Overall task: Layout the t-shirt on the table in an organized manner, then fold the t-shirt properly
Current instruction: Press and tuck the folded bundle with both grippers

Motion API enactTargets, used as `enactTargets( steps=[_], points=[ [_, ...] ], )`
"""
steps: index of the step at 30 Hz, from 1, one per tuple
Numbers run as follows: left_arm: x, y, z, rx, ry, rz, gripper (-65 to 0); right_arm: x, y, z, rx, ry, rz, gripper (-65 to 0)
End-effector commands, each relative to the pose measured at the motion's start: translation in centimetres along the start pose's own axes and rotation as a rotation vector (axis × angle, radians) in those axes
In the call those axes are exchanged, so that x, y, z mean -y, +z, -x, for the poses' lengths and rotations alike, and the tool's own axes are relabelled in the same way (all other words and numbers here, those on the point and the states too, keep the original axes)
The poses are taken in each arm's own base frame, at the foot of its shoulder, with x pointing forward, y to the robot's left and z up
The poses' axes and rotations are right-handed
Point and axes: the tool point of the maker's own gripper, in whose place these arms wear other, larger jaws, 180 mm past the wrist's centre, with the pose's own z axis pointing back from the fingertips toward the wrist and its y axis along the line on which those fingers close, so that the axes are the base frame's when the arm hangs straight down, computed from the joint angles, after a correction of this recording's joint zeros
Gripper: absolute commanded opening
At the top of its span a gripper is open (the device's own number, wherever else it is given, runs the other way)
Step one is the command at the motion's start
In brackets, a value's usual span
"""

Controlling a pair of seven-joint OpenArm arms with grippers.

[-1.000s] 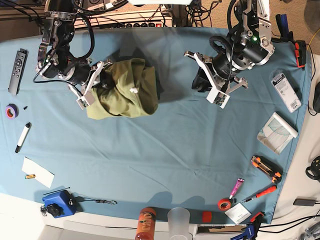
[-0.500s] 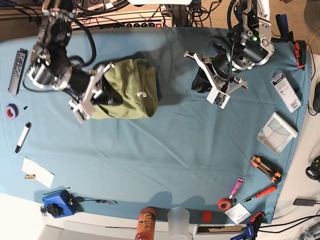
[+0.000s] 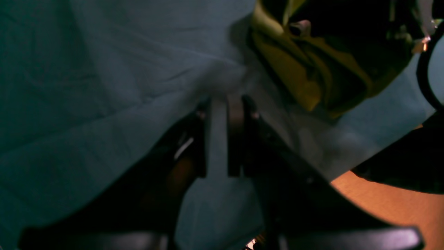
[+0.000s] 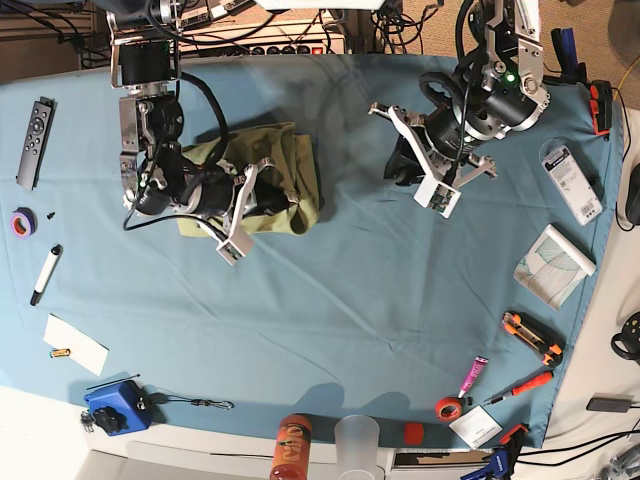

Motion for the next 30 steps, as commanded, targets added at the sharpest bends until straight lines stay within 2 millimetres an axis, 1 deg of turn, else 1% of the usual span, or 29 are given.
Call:
enactTargets(
  steps=[1,3,5,7,10,11,13,15,17,18,20,23,27,30],
  points=[
    [0.3,0.3,-1.1,0.044,-0.004,0.011,-57.5,0.3,0.6,-1.2,0.025,0.02,0.007,-65.0],
    [0.3,0.3,-1.0,0.041,-0.005,0.011,-57.5,0.2,1.0,-1.6,0.031,0.036,0.015,-65.0],
    [0.5,0.3,-1.0,0.039,-0.029,0.025,-57.4,0.0,1.8,-2.5,0.042,0.072,0.032,-65.0],
    [1.0,0.3,-1.0,0.042,-0.073,0.051,-57.4,-0.4,3.0,-4.2,0.082,0.123,0.056,-65.0],
    [1.5,0.3,-1.4,0.063,-0.069,0.075,-57.3,-0.9,5.5,-7.1,0.169,0.203,0.113,-65.0],
    [1.8,0.3,-1.6,0.074,-0.06,0.09,-56.2,-0.7,6.5,-7.8,0.19,0.224,0.146,-65.0],
    [2.2,0.3,-1.9,0.092,-0.06,0.107,-49.5,0.8,8.3,-8.4,0.203,0.228,0.251,-65.0],
    [2.7,0.0,-2.1,0.114,-0.066,0.128,-39.6,3.4,10.0,-7.9,0.186,0.184,0.373,-65.0],
    [3.7,-0.5,-2.2,0.134,-0.059,0.161,-29.9,5.7,11.5,-6.5,0.138,0.139,0.478,-65.0],
    [4.3,-0.7,-2.1,0.136,-0.057,0.178,-27.1,6.7,12.2,-5.7,0.11,0.118,0.518,-65.0],
    [5.5,-0.9,-2.1,0.132,-0.052,0.207,-26.5,8.1,13.6,-4.1,0.074,0.072,0.579,-65.0],
    [7.2,-1.4,-1.9,0.12,-0.035,0.225,-26.5,9.5,15.7,-2.1,0.067,0.001,0.637,-65.0],
    [8.3,-2.5,-2.0,0.109,0.056,0.157,-26.5,11.0,18.5,0.3,0.082,-0.093,0.715,-65.0],
    [9.0,-3.6,-1.9,0.091,0.115,0.139,-26.5,12.0,20.4,2.0,0.068,-0.136,0.788,-65.0]
  ],
)
